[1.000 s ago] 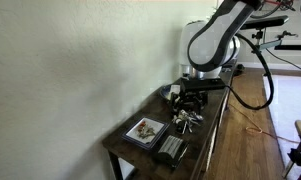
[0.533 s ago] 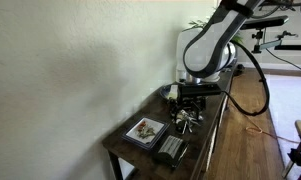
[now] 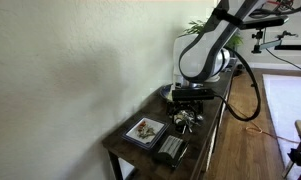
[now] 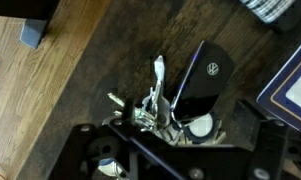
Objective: Put the keys in the blue/white plate
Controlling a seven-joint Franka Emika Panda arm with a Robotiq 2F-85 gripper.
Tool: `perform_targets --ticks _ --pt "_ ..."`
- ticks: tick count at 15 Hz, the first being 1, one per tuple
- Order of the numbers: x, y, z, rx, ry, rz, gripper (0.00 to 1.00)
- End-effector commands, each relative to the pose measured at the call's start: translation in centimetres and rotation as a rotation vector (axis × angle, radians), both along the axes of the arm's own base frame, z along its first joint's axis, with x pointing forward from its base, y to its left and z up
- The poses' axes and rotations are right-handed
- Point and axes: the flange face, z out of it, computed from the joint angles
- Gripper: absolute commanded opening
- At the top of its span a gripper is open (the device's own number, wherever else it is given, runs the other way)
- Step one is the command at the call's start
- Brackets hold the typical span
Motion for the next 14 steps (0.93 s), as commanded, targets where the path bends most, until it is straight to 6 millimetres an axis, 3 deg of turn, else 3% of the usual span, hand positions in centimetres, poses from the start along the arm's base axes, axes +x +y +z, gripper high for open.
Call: perform_targets --ticks 1,3,4,6,14 --pt "1.1 -0.1 -0.8 -0.003 -0.003 -0.054 1.0" --pt "1.6 -0.2 -1.3 -0.003 0.001 -0.06 1.0" --pt "1.9 -0.3 -1.6 -0.005 0.003 -0.06 0.75" --pt "2.4 -0.6 -1.7 -0.007 0.002 -0.059 0.68" --pt "3.7 -0.9 -1.3 -0.008 -0.021 -0.059 0.16"
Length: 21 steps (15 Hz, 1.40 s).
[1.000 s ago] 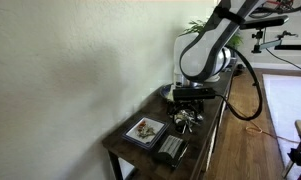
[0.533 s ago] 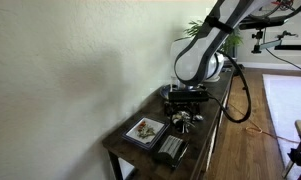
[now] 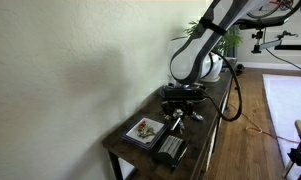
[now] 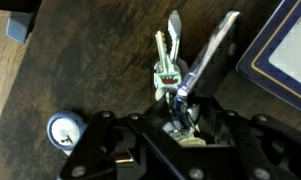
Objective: Put the keys in the blue/white plate
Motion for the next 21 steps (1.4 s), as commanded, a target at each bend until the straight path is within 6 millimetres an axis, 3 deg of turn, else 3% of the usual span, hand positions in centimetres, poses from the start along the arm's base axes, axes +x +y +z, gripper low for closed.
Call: perform_targets --ticks 1,3,15,21 --pt "0.5 0.0 -0.2 0.001 0.002 -0.029 0.1" --pt "0.6 0.1 0.0 0.004 -0.001 -0.019 0.04" --pt "0.0 1.1 2.4 0.006 -0.018 0.018 0.07" --pt "0.2 1.0 5.3 -0.013 -0.059 0.025 0.07"
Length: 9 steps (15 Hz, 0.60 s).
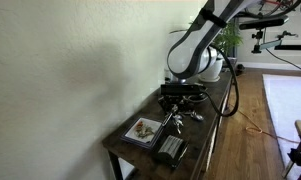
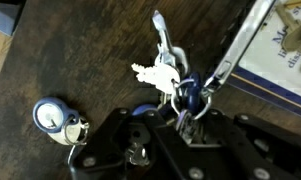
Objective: Put the keys in the blue/white plate
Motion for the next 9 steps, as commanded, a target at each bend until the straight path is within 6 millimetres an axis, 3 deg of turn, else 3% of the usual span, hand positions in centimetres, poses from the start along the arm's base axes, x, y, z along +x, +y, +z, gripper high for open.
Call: perform_targets --ticks 1,9 --pt "-0.8 0.3 3.6 -0.018 -0.022 0.009 0.07" --pt "0.1 2.7 8.2 -0.089 -0.082 0.094 0.06"
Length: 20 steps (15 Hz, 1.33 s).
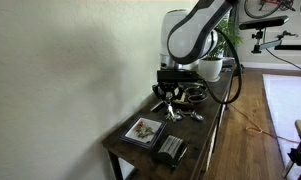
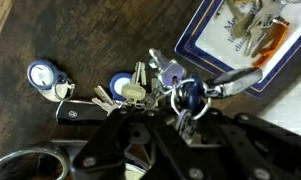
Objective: Put the keys in the blue/white plate
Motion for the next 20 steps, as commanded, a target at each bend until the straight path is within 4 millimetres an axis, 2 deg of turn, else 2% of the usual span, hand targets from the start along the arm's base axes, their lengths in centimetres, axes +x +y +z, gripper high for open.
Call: perform_targets --ticks 1,12,20 --pt "-0.7 1.5 2.6 -0.041 0.002 0.02 0.06" --pt "1.4 9.2 2.9 -0.077 0.02 0.189 0.06" --pt "2.5 13.3 1.9 -0.057 0.043 0.271 0.06"
